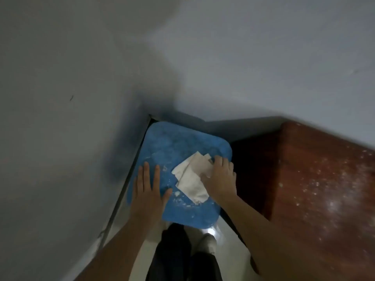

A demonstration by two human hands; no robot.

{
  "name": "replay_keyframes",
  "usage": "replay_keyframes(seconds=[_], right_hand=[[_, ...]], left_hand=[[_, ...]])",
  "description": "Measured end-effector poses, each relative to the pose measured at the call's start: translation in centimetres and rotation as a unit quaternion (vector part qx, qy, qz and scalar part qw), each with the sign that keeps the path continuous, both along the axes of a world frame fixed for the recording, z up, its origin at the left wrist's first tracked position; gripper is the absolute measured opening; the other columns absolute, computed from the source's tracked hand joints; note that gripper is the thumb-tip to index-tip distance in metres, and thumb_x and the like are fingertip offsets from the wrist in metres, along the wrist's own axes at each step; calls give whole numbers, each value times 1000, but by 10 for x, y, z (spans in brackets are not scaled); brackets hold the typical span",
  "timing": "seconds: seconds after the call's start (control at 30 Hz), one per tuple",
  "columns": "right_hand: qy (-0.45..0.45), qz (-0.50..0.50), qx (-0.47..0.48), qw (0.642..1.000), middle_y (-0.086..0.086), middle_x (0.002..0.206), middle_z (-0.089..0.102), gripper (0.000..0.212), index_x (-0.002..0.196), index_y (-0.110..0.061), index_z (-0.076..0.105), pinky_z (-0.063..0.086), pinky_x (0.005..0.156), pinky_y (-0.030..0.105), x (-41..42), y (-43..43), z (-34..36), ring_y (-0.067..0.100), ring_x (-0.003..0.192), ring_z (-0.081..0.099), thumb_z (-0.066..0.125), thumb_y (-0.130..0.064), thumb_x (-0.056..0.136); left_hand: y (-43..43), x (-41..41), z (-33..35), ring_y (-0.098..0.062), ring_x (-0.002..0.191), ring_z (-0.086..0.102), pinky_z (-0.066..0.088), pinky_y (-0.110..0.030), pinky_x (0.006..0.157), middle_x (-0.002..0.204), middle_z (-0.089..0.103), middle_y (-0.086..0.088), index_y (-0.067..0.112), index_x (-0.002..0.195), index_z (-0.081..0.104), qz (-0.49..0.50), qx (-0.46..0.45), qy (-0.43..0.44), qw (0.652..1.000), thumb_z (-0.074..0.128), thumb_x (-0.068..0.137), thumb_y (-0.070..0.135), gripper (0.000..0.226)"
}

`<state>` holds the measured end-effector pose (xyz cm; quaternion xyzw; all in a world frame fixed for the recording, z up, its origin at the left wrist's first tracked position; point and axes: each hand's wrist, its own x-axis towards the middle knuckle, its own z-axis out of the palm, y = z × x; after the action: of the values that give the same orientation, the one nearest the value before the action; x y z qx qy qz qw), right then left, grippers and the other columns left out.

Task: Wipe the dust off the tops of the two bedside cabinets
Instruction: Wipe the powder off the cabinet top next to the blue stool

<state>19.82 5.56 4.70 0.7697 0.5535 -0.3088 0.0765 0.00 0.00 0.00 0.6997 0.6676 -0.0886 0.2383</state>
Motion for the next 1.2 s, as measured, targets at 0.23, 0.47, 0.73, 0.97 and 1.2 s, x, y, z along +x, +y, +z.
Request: replay_keyframes(seconds=[0.23, 0.47, 0.73, 0.97, 1.2], right_hand=[[61, -42, 33, 997, 1, 94, 48, 22, 69, -20, 44, 36, 89, 33, -2, 4, 7, 22, 104, 41, 62, -26, 80], [315, -144, 76, 935, 4, 67, 60, 20, 77, -4, 61, 45, 57, 32, 53, -11, 96, 13, 59, 55, 75, -18, 77], [221, -195, 271, 916, -2, 70, 59, 7, 88, -14, 59, 42, 50, 21, 215, -58, 198, 6, 58, 52, 66, -12, 87], [6, -176, 317, 932, 4, 58, 46, 25, 77, -26, 56, 29, 53, 28, 363, -97, 231, 20, 54, 41, 47, -11, 95], [-51, -110, 175, 977, 13, 135, 56, 44, 138, -24, 47, 45, 90, 38, 441, -127, 178, 38, 114, 56, 49, -15, 95]], left_hand=[[7, -2, 0, -40, 134, 22, 32, -52, 104, 149, 28, -29, 7, 147, 22, 7, -45, 10, 999, 6, 91, 66, 82], [32, 19, 48, -36, 146, 2, 14, -42, 116, 158, -8, -22, 12, 151, -3, 52, -158, 24, 986, 42, 95, 47, 80], [33, 177, 131, -24, 143, 23, 16, -28, 114, 156, 25, -11, 8, 148, 23, 83, -18, -232, 969, 37, 100, 25, 53], [-6, 265, 133, -22, 146, 13, 16, -36, 116, 159, 12, -8, 12, 152, 2, 62, -2, -219, 974, 25, 100, 39, 63], [-15, 288, 129, -31, 139, 27, 31, -52, 109, 152, 28, -16, 13, 151, 9, 117, 41, -171, 977, 28, 99, 38, 61]])
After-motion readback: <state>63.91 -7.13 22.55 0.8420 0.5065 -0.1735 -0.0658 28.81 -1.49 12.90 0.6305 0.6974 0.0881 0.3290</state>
